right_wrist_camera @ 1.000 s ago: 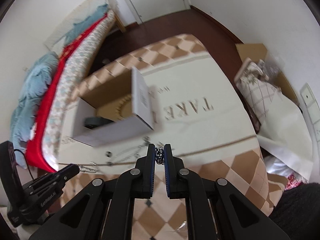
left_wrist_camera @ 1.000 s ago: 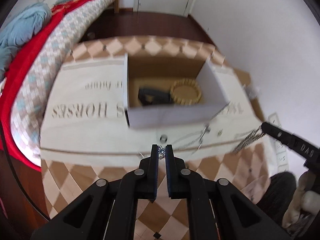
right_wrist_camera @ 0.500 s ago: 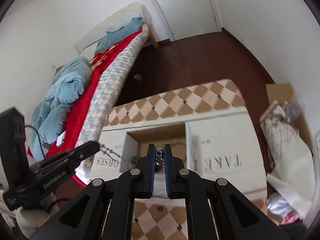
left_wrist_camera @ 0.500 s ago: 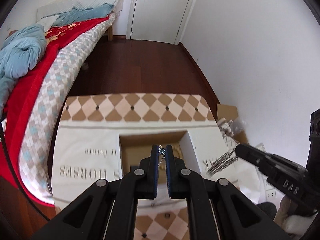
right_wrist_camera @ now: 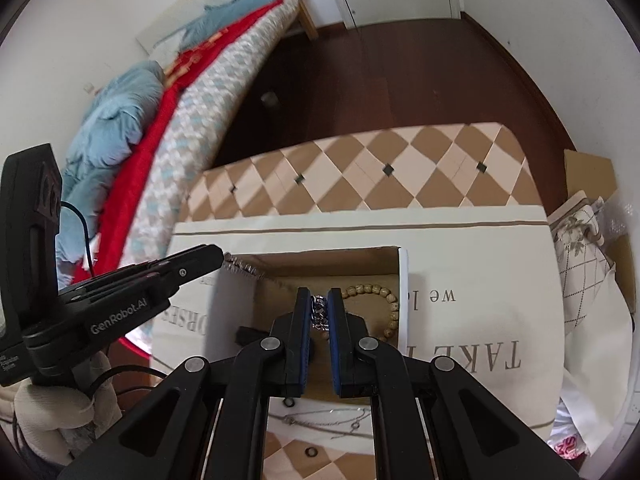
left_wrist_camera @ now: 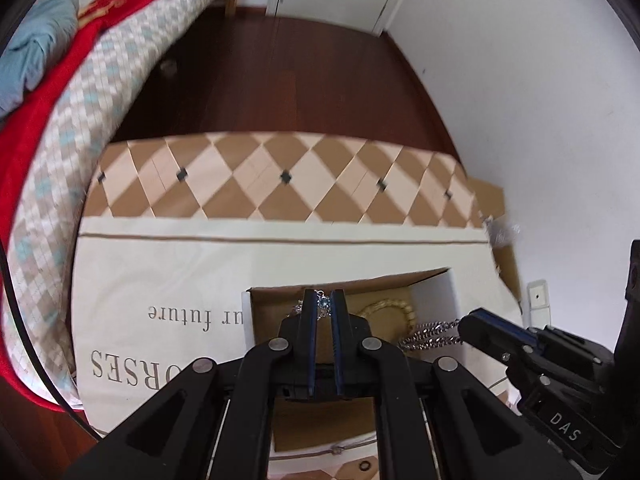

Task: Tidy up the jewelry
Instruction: 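Carry both chains over the white box and open both tools to drop them, then lift both open tools away from the white box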

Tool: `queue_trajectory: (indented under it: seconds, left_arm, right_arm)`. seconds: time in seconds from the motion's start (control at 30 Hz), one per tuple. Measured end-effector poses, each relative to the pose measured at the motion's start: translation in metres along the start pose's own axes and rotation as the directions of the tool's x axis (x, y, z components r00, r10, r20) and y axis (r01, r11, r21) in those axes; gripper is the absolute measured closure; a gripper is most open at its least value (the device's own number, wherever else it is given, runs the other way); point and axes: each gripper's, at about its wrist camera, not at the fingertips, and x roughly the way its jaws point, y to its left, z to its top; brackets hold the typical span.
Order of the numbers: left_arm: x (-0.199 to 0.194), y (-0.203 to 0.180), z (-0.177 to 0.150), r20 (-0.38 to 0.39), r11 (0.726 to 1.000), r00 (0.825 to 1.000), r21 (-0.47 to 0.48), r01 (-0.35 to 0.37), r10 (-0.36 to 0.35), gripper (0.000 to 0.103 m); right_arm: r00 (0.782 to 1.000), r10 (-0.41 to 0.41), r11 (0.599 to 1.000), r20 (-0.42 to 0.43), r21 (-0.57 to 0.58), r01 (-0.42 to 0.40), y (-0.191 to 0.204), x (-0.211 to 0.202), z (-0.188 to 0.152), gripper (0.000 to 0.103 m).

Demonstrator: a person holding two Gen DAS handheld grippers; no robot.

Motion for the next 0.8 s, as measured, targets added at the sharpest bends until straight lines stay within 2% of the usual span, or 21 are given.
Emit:
queue_trajectory:
  seconds: [0.1, 0.17, 0.27, 0.33, 0.37, 0.4, 0.47, 0.5, 0.53, 0.57, 0.6, 0.63, 0.8]
  left_arm:
    - [0.009, 0.005, 0.002, -0.042, 0.999, 0.999, -0.024, -0.024, 0.023, 0.097]
    - [0.009, 0.006, 0.002, -0.053, 0.999, 0.998, -0.037, -0.04, 0.038, 0.096]
    - [0.006, 0.006, 0.001, -0.049, 0.996, 0.996, -0.042, -0.082, 0.08, 0.093]
    - [0.0, 0.004, 0.001, -0.034, 0.992, 0.992, -0.03, -0.126, 0.125, 0.083]
    - [-0.002, 0.003, 0.001, -0.025, 0.99, 0.99, -0.028, -0.14, 0.139, 0.066]
    - [-0.005, 0.003, 0.001, -0.011, 0.988, 0.988, -0.028, -0.154, 0.154, 0.042]
    - [-0.016, 0.003, -0.002, 0.037, 0.981, 0.98, -0.036, -0.193, 0.194, 0.02]
    - [-0.023, 0.003, -0.005, 0.064, 0.975, 0.974, -0.038, -0.217, 0.219, 0.018]
    - [-0.027, 0.004, -0.006, 0.075, 0.971, 0.969, -0.037, -0.235, 0.237, 0.016]
    - [-0.03, 0.004, -0.01, 0.08, 0.965, 0.962, -0.034, -0.259, 0.261, 0.006]
    - [-0.033, 0.005, -0.013, 0.083, 0.96, 0.957, -0.032, -0.277, 0.278, 0.0]
    - [-0.035, 0.005, -0.017, 0.088, 0.958, 0.954, -0.031, -0.286, 0.288, 0.0]
    - [-0.043, 0.006, -0.048, 0.116, 0.945, 0.937, -0.025, -0.327, 0.328, 0.0]
  right_arm:
    - [0.998, -0.011, 1.0, -0.058, -0.003, 0.011, -0.002, 0.017, 0.003, 0.094]
    - [0.994, -0.025, 1.0, -0.109, 0.001, 0.025, -0.003, 0.027, 0.003, 0.093]
    - [0.99, -0.047, 0.999, -0.136, 0.008, 0.049, -0.007, 0.03, 0.002, 0.089]
    - [0.99, -0.069, 0.998, -0.123, 0.003, 0.07, -0.006, 0.025, 0.001, 0.068]
    - [0.991, -0.076, 0.997, -0.115, -0.004, 0.076, -0.005, 0.02, 0.0, 0.064]
    - [0.991, -0.089, 0.996, -0.1, -0.01, 0.089, -0.003, 0.014, -0.001, 0.058]
    - [0.987, -0.14, 0.99, -0.078, -0.039, 0.138, 0.001, 0.005, -0.003, 0.053]
    - [0.981, -0.184, 0.982, -0.056, -0.057, 0.181, 0.003, -0.001, -0.005, 0.046]
    - [0.975, -0.22, 0.974, -0.041, -0.07, 0.217, 0.004, -0.005, -0.007, 0.034]
    - [0.964, -0.265, 0.962, -0.026, -0.08, 0.262, 0.005, -0.009, -0.011, 0.026]
    - [0.954, -0.298, 0.951, -0.017, -0.087, 0.296, 0.004, -0.011, -0.014, 0.012]
    - [0.948, -0.317, 0.945, -0.01, -0.089, 0.315, 0.003, -0.013, -0.017, 0.004]
    - [0.929, -0.371, 0.925, -0.017, -0.1, 0.367, -0.004, -0.013, -0.039, 0.001]
